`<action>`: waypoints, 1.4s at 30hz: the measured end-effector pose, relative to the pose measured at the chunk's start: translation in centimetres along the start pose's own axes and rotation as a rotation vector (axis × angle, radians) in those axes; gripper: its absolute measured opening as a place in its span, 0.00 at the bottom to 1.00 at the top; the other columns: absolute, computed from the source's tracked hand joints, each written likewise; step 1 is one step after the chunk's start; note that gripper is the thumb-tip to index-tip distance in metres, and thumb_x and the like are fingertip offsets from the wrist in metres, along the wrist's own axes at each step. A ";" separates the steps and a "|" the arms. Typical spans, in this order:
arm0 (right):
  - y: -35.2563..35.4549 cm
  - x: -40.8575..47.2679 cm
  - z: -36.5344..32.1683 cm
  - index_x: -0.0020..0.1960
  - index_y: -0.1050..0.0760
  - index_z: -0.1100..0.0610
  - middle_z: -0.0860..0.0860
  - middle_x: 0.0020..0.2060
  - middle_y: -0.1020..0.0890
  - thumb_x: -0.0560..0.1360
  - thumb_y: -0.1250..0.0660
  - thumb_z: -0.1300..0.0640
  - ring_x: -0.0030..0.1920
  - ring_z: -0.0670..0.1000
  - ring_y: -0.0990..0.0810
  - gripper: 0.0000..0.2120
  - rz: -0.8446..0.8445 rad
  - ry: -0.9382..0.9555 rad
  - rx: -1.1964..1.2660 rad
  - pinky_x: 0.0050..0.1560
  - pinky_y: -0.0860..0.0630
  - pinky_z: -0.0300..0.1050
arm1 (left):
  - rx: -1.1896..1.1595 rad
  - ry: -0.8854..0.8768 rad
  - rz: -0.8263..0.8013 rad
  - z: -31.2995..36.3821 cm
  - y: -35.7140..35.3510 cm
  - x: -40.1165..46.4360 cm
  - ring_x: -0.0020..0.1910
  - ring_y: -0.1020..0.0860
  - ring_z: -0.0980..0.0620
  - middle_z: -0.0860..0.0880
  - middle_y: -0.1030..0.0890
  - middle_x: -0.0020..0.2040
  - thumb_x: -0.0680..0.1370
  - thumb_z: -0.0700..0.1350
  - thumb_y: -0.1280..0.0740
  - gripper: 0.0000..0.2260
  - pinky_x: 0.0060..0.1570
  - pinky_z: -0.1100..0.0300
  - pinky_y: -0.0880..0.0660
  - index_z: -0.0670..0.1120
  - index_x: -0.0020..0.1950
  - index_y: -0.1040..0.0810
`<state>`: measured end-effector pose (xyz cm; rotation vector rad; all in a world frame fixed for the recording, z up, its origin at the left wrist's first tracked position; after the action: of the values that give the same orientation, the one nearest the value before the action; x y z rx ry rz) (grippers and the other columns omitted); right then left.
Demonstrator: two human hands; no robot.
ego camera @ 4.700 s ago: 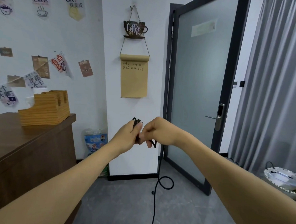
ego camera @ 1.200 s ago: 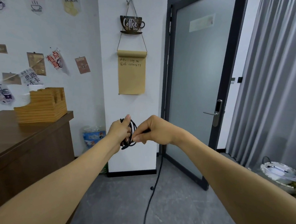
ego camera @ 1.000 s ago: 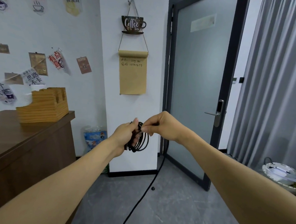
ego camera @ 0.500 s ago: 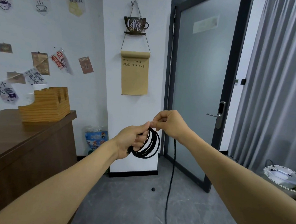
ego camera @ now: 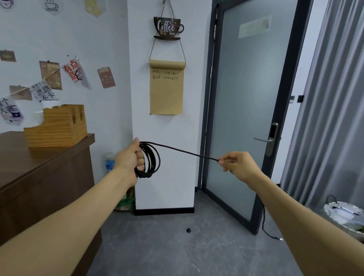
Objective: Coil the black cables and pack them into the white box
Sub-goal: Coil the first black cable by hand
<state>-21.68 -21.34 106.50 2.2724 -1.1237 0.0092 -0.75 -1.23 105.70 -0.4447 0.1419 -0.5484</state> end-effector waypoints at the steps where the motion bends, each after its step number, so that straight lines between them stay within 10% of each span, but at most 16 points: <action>1: 0.1 0.0 0.0 0.49 0.20 0.60 0.50 0.32 0.21 0.76 0.34 0.61 0.33 0.44 0.26 0.05 0.011 0.006 -0.042 0.36 0.31 0.35 | 0.033 -0.023 0.023 0.1 0.1 0.0 0.16 0.43 0.59 0.55 0.39 0.19 0.81 0.51 0.39 0.17 0.16 0.67 0.45 0.48 0.33 0.36; 12: -7.7 -3.7 -7.5 0.44 0.20 0.58 0.52 0.42 0.17 0.73 0.39 0.63 0.43 0.50 0.26 0.09 -0.436 0.437 -0.786 0.48 0.23 0.48 | 0.595 -0.396 -0.112 -0.6 -3.7 -1.6 0.25 0.40 0.53 0.52 0.37 0.25 0.82 0.51 0.42 0.19 0.29 0.59 0.41 0.47 0.32 0.39; 21: -7.5 -3.9 -10.3 0.46 0.18 0.60 0.54 0.39 0.17 0.74 0.33 0.61 0.36 0.47 0.26 0.06 -0.389 0.549 -0.439 0.40 0.30 0.36 | 0.723 -0.306 -0.290 -2.9 -5.6 -3.4 0.32 0.27 0.53 0.48 0.25 0.32 0.83 0.52 0.46 0.18 0.33 0.65 0.31 0.45 0.37 0.29; 25: -6.4 -3.5 -9.8 0.41 0.18 0.60 0.43 0.30 0.21 0.72 0.30 0.62 0.35 0.43 0.24 0.03 -0.303 0.477 -0.272 0.42 0.26 0.36 | 0.696 -0.220 -0.328 -3.3 -6.1 -3.9 0.24 0.29 0.54 0.50 0.28 0.23 0.83 0.51 0.46 0.20 0.30 0.62 0.33 0.45 0.34 0.30; 42: -0.8 -0.1 -4.4 0.40 0.20 0.56 0.48 0.31 0.21 0.74 0.30 0.55 0.34 0.46 0.25 0.06 -0.057 0.175 -0.087 0.38 0.28 0.38 | 0.467 0.025 -0.531 -2.7 -5.3 -4.1 0.19 0.44 0.58 0.56 0.40 0.22 0.80 0.54 0.39 0.18 0.20 0.67 0.45 0.48 0.33 0.36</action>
<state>-20.05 -18.59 109.66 2.1786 -0.9504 0.1321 -7.37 -4.10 105.71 -0.0100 -0.0871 -1.0794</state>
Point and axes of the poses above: each hand's wrist, its own x-axis towards the middle knuckle, its own y-axis out of the back of the hand, z = x × y, the point moved 5 cm from there along x, towards the middle knuckle
